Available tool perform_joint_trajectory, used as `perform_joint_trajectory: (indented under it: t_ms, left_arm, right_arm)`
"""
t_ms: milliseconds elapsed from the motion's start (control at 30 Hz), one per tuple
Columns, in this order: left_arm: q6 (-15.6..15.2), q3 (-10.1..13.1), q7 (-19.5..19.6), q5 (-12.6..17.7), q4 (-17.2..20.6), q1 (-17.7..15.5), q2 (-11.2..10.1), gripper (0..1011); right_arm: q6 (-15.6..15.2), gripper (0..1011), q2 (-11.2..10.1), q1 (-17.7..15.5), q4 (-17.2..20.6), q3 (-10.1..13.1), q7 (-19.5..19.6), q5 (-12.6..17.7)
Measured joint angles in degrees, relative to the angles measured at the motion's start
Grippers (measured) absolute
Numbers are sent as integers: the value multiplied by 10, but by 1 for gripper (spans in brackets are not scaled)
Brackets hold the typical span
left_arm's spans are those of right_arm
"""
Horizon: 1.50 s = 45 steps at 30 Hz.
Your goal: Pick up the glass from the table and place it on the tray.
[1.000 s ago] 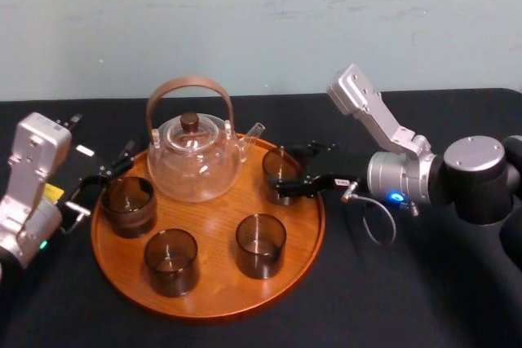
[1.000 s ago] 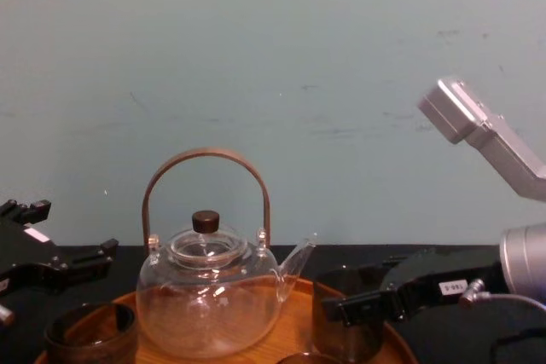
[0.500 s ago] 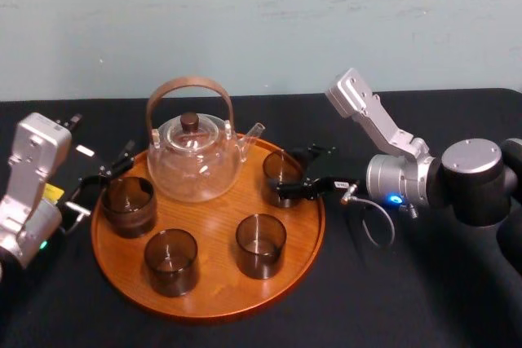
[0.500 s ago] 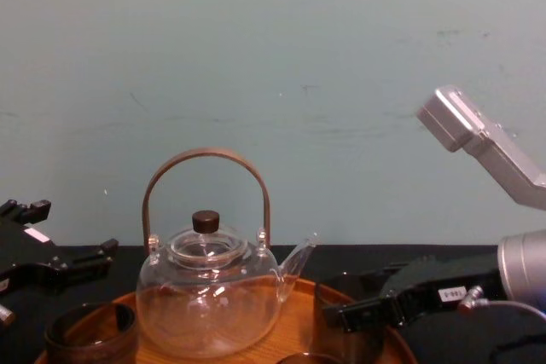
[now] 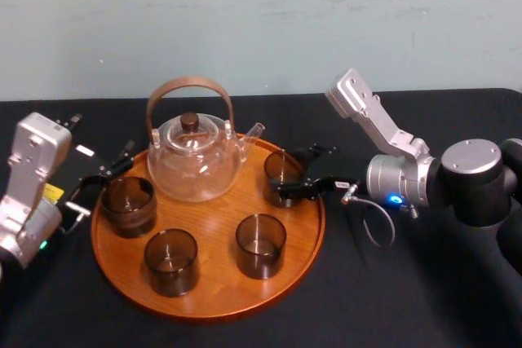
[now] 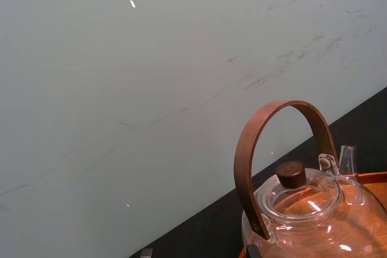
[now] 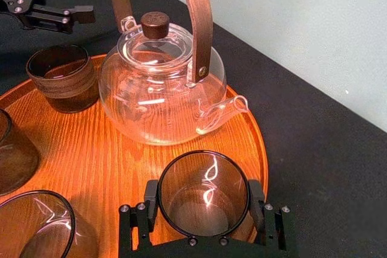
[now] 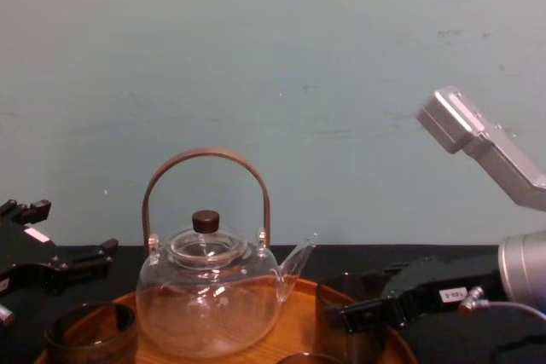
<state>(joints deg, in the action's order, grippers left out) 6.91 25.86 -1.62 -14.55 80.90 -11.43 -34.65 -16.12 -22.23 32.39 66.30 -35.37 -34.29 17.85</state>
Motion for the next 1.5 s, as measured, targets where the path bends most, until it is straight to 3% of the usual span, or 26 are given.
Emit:
perform_joint_trajectory:
  t_ms: [233, 900, 1100, 1500]
  left_arm:
    - [0, 0, 0, 0, 0, 0, 0, 1001]
    - [0, 0, 0, 0, 0, 0, 0, 1001]
    - [0, 0, 0, 0, 0, 0, 0, 1001]
    - [0, 0, 0, 0, 0, 0, 0, 1001]
  right_arm:
    - [0, 1002, 0, 0, 0, 0, 0, 1]
    - [-1, 1002, 0, 0, 1, 0, -1, 2]
    - [-2, 1002, -16, -13, 22, 9, -8, 12]
    - [-5, 1002, -70, -67, 104, 40, -1, 42]
